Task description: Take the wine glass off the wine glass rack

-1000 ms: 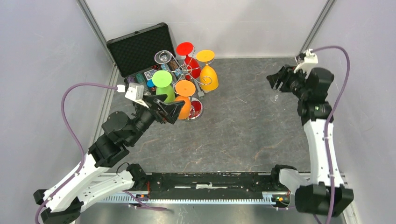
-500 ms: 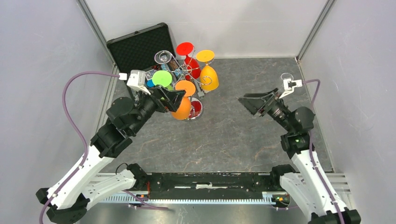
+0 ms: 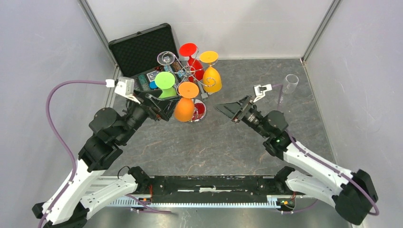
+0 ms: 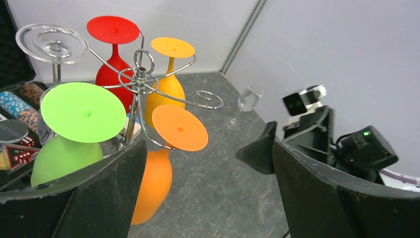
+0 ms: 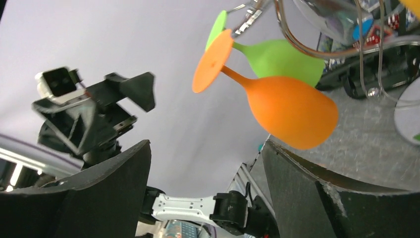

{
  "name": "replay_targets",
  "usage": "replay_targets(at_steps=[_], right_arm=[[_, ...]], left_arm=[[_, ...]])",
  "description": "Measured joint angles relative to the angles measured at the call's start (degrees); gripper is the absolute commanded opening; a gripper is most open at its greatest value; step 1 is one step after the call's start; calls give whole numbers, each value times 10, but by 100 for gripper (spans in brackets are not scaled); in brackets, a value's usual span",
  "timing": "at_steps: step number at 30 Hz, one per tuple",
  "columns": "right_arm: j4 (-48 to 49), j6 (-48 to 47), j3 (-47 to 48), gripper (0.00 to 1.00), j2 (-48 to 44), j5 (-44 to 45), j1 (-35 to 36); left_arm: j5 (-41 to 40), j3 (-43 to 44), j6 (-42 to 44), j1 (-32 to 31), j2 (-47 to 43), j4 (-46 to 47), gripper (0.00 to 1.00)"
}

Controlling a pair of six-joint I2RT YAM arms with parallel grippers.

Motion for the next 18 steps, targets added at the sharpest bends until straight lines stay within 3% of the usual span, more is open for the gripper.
replay_targets(at_steps=[9,10,13,18], right_arm=[[20,76,65,80,131,105,75],[22,80,77,77,144,112,80],[32,97,106,58,178,132,92],[28,111,136,52,216,160,106]], left_arm=[[0,-7,14,0,-16,-5,100],[0,-9,15,0,-16,-8,100],[0,-11,17,0,-17,-10,100],[-3,-17,18,0,-25,-17,100]])
